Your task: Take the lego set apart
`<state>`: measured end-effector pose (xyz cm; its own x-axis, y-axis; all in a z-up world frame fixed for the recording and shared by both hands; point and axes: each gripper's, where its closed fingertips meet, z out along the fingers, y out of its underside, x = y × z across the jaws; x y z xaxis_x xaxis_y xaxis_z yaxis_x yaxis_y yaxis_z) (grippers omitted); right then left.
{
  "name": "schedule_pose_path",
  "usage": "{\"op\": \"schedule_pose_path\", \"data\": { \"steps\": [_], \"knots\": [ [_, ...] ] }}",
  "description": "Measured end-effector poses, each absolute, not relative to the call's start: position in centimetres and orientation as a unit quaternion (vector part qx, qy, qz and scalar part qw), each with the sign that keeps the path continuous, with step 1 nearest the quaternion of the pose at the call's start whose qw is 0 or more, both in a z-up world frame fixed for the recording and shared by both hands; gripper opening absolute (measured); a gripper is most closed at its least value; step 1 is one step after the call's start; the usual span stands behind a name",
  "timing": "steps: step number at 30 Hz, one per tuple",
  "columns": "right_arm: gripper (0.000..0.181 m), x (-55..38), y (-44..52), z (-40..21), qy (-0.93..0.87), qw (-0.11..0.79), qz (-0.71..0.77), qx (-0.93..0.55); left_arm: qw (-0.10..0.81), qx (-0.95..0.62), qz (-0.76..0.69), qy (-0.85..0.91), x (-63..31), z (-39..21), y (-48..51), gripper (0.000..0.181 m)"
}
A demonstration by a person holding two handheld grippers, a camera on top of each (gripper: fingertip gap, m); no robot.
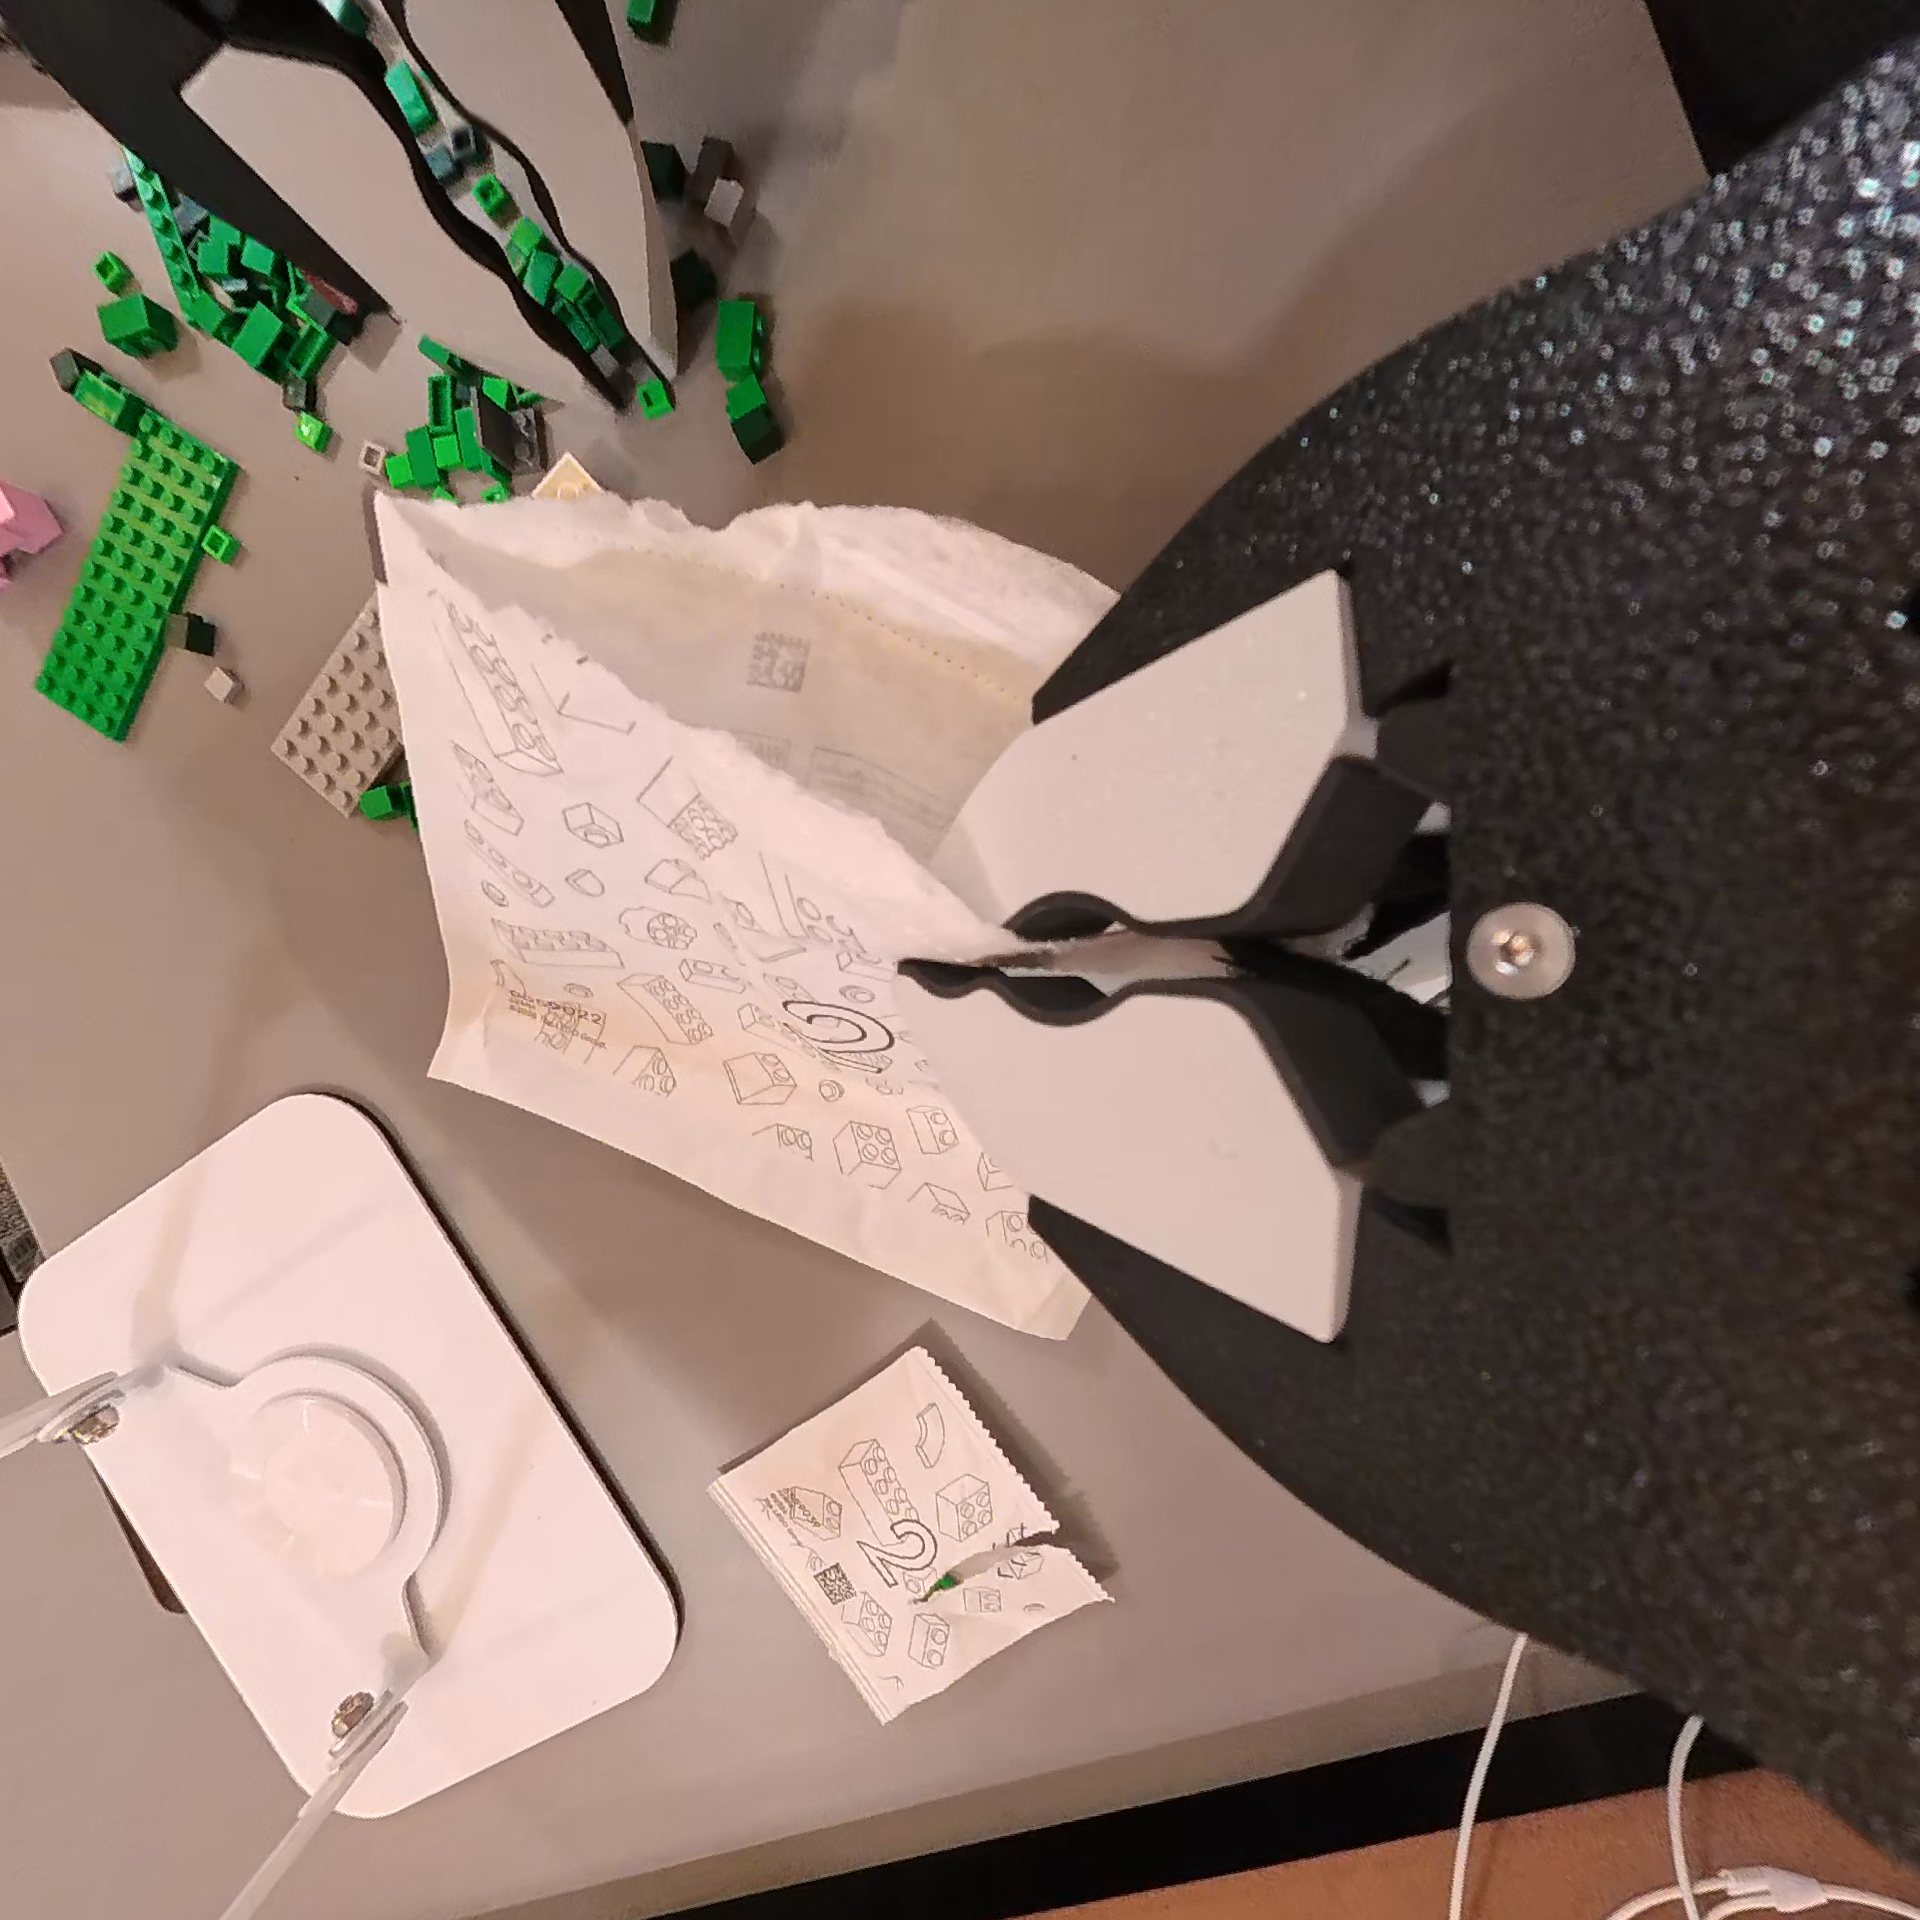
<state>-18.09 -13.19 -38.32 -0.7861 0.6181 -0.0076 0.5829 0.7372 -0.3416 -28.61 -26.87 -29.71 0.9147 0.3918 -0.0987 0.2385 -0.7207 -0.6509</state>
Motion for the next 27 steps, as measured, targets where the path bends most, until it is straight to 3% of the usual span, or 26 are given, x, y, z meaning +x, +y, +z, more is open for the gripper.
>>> {"op": "schedule_pose_path", "data": {
  "steps": [1,13,20,27],
  "knots": [
    [0.012,-18.1,-13.2,-38.4,-0.93,0.051,0.167,-0.323,0.332,-0.92,0.115,-0.171,-28.6,-29.7,-26.9,0.0],
    [0.007,-18.4,-13.3,-36.9,-0.926,0.077,0.19,-0.318,0.333,-0.922,0.112,-0.165,-28.3,-29.7,-26.6,0.0],
    [0.007,-18.4,-19.4,-28.9,-0.905,0.173,0.346,-0.176,0.337,-0.923,0.102,-0.152,-27.5,-29.6,-26.0,0.0],
    [0.007,-20.1,-23.7,-26.1,-0.883,0.298,0.351,-0.091,0.345,-0.926,0.083,-0.127,-26.1,-29.4,-25.1,0.0]
  ]
}}
